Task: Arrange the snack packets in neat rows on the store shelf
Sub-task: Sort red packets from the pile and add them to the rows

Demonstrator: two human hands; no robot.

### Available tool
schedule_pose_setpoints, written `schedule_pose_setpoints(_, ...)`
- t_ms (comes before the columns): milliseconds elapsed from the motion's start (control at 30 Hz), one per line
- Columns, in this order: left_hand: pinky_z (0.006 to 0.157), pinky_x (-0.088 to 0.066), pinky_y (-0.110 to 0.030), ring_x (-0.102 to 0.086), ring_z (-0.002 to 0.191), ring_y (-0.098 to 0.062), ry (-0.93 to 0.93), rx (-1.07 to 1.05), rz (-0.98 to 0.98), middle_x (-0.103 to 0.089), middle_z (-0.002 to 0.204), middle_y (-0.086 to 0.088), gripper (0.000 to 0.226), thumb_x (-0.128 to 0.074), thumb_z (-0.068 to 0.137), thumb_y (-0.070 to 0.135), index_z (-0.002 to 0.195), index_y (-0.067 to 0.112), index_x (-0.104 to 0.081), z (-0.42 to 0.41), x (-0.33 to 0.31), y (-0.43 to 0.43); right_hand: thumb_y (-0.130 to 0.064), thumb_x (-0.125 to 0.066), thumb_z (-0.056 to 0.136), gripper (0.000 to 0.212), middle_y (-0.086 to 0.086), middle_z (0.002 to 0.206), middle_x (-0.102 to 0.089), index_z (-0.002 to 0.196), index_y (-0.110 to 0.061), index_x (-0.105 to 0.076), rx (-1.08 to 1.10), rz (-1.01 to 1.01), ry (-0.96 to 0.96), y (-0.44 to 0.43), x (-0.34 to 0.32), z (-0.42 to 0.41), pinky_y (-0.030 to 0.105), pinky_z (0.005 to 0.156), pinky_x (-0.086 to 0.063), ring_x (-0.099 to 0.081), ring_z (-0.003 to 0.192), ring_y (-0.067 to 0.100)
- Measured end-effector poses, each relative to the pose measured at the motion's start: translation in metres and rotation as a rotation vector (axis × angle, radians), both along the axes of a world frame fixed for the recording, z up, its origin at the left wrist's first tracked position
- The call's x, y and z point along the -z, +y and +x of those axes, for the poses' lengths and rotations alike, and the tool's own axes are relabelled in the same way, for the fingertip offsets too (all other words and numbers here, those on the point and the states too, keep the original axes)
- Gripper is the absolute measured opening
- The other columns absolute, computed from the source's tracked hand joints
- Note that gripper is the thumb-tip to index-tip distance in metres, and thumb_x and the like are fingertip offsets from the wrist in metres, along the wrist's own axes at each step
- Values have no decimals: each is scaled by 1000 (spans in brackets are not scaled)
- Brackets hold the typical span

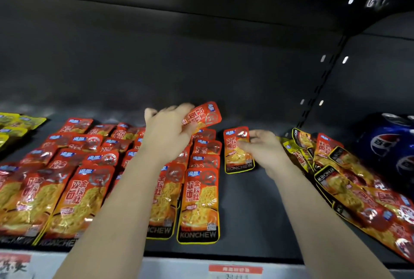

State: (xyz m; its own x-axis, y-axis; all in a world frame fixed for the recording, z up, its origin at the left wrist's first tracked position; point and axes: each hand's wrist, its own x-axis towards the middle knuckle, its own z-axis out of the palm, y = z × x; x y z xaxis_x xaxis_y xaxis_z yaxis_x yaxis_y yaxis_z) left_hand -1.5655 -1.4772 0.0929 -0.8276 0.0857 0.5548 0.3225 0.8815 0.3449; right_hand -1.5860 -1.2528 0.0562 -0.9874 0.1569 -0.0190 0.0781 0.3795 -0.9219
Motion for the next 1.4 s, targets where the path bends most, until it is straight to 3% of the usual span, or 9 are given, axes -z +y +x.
schedule_pose_setpoints(133,91,-20,-34,-57,107,-22,6,-2,3,-65,113,2,31,-54,95,33,125,23,-55,-1,1,1,-15,-77,81,38,9,97,-72,116,-12,-63,-6,45,8,-2,5,1,44,89,-56,-72,87,23)
schedule_pose_setpoints(267,93,-21,-35,-57,110,-23,16,17,18,-64,119,-1,33,-54,95,33,126,21,-55,1,-3,4,-10,-74,84,35,10,88,-73,118,-9,-65,-28,48,58,-4,0,5,47,91,-54,-72,85,25)
schedule_pose_setpoints(467,100,-21,-36,-55,114,-23,-12,-4,67,-63,121,-1,35,-54,96,32,129,21,-54,3,-4,6,-19,-80,79,76,8,95,-71,144,-10,-43,-30,169,51,-5,-1,5,40,90,-53,-69,92,21)
schedule_pose_setpoints(700,101,-21,-37,-56,113,-22,-31,7,72,-63,120,0,34,-55,96,33,127,21,-53,0,0,7,-24,-76,83,70,-9,74,-64,143,-9,-44,-55,356,105,-12,-3,6,26,82,-45,-64,88,13)
schedule_pose_setpoints(833,99,-22,-38,-58,108,-22,-35,24,89,-64,116,2,32,-54,95,34,124,22,-53,-2,1,8,-25,-76,83,56,7,107,-71,129,0,-58,-46,428,136,-13,-3,7,32,88,-49,-66,100,20)
schedule_pose_setpoints(967,97,-24,-38,-59,104,-24,-16,55,123,-65,111,1,29,-55,94,36,119,21,-54,-2,0,11,-27,-80,79,63,-8,74,-50,135,-12,-54,-29,505,193,-11,-3,7,21,64,-38,-52,75,11)
schedule_pose_setpoints(1133,95,-44,-50,-63,93,-22,-43,140,306,-66,100,4,22,-61,89,35,103,19,-57,0,-3,9,-37,-72,84,44,-1,92,-47,122,-18,-62,15,583,269,-5,-1,3,21,72,-34,-48,80,11)
schedule_pose_setpoints(1300,87,-56,-42,-67,97,-8,-218,378,626,-68,107,11,43,-71,83,28,118,35,-47,5,-4,13,-27,-63,90,25,2,95,-53,113,-21,-67,72,607,241,5,-1,-3,22,75,-37,-55,82,15)
schedule_pose_setpoints(1400,86,-57,-44,-67,101,-12,-344,547,668,-68,110,6,53,-74,83,19,123,36,-42,7,-2,19,-22,-61,87,25,7,103,-64,111,-22,-69,82,644,189,12,-2,-5,28,82,-47,-62,97,25)
